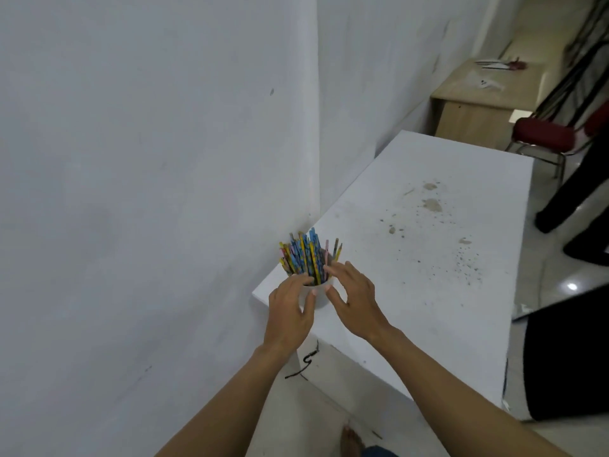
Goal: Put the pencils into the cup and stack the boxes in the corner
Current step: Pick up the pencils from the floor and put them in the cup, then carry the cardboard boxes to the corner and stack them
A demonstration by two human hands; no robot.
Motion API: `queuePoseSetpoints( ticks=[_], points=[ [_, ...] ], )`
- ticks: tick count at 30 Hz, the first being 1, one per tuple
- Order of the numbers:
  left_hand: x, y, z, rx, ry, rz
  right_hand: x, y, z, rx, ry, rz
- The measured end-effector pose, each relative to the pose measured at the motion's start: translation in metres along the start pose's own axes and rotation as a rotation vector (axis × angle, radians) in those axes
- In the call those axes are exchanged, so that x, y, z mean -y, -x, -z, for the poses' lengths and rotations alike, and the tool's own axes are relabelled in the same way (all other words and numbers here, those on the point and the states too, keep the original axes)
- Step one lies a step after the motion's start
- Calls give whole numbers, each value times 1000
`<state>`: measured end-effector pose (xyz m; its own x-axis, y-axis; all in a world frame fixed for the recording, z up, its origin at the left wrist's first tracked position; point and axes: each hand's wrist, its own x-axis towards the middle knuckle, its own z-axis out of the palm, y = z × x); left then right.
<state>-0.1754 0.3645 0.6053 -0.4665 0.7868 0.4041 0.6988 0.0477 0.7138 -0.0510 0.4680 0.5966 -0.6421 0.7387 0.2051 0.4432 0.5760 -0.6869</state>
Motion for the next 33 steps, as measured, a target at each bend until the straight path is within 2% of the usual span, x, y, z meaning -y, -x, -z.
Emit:
queuePoseSetpoints(
  ticks=[5, 10, 25, 33],
  points=[
    [-9, 66, -7, 117, 60, 133, 4, 83, 8, 124, 61, -185],
    [-29, 127, -22, 227, 123, 128, -3, 159, 24, 245, 110, -338],
    [-153, 209, -107, 513, 143, -43, -41, 324, 112, 13, 71, -556],
    [-239, 312, -169, 647, 193, -46, -85, 469, 176, 23, 114, -613]
  ],
)
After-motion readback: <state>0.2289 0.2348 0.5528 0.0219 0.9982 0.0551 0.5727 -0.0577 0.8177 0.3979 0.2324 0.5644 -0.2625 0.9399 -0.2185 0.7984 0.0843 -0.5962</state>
